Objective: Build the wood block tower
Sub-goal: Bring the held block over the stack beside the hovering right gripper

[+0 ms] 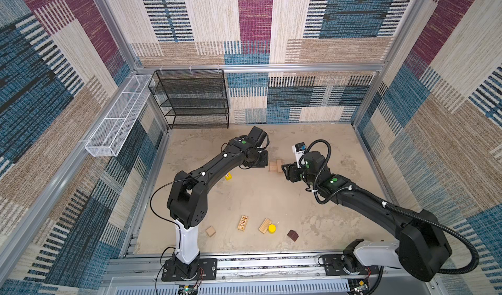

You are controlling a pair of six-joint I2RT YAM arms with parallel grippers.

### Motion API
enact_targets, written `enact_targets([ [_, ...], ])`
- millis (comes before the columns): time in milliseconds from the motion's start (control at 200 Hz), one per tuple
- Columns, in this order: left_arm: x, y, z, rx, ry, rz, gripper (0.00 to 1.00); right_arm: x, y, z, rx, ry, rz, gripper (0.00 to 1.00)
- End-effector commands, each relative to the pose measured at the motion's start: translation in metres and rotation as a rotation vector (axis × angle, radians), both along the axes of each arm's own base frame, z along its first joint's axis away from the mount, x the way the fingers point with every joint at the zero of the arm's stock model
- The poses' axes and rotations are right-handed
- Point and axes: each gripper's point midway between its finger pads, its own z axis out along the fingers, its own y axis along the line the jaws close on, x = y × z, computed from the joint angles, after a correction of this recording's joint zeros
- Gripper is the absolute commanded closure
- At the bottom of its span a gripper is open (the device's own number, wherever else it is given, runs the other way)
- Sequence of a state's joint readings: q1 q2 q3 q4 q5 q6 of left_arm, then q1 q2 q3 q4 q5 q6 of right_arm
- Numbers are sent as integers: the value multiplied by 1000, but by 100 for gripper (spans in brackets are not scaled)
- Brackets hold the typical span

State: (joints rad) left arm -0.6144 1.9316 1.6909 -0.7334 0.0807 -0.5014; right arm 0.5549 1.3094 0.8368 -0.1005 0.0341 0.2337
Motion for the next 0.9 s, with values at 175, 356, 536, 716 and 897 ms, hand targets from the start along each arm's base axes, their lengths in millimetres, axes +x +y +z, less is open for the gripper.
enact_targets([
  [175, 2, -1, -16, 11, 61, 27, 100, 9, -8, 7, -12, -28, -18, 33],
  [356, 5, 1, -21, 35, 55, 20, 100, 7, -13, -1, -2, -12, -20, 33],
  [536, 6, -2, -29, 37, 71, 12, 100, 7, -14, -5, 11, -2, -15, 33],
  [716, 7, -4, -30, 35, 74, 3, 100, 7, -15, -3, 15, -1, -22, 33],
  [897, 6, -5, -28, 29, 71, -8, 100, 6, -14, -1, 26, 8, -27, 33],
])
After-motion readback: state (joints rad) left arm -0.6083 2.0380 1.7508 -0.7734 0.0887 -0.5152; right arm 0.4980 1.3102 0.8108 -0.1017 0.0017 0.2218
